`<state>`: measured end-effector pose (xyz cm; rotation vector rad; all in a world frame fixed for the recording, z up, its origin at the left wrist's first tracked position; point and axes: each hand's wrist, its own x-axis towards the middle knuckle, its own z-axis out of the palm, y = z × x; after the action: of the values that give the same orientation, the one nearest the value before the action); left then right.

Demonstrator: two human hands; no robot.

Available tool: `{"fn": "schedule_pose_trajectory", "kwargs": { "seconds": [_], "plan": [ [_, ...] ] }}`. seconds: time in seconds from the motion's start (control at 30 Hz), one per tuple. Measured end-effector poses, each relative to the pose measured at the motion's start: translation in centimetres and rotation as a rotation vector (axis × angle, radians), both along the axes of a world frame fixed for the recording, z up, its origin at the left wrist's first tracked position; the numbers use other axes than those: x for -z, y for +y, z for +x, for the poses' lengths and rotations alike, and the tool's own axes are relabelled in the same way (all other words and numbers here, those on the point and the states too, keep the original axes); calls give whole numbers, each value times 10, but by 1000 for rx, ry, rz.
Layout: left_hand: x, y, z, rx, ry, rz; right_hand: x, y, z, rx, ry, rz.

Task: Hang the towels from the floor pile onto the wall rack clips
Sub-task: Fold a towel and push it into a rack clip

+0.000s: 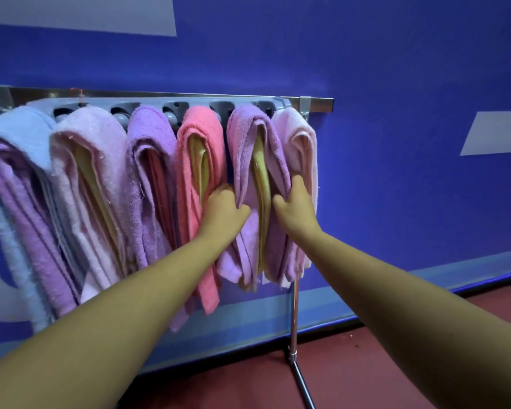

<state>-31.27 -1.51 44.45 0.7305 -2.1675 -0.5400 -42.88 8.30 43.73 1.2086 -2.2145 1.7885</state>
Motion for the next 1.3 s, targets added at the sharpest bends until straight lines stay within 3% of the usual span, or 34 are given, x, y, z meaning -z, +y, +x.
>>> {"fn": "schedule_pose_trajectory", "kwargs": {
  "seconds": [0.17,0.33,0.5,0.67,1.0,1.3],
  "plan": [
    [24,3,4,68,-33,22,24,3,16,-89,52,35],
    [59,11,18,21,-222,9,69,15,29,-171,174,228],
    [118,3,48,161,-377,52,134,31,40,-212,219,388],
    [188,0,100,179,-471,189,210,57,70,-141,159,747],
    [329,15,184,85,-540,523,353,78,128,-192,0,910],
    [490,23,231,58,-1012,711,499,72,167,-319,-171,1173]
  ]
}}
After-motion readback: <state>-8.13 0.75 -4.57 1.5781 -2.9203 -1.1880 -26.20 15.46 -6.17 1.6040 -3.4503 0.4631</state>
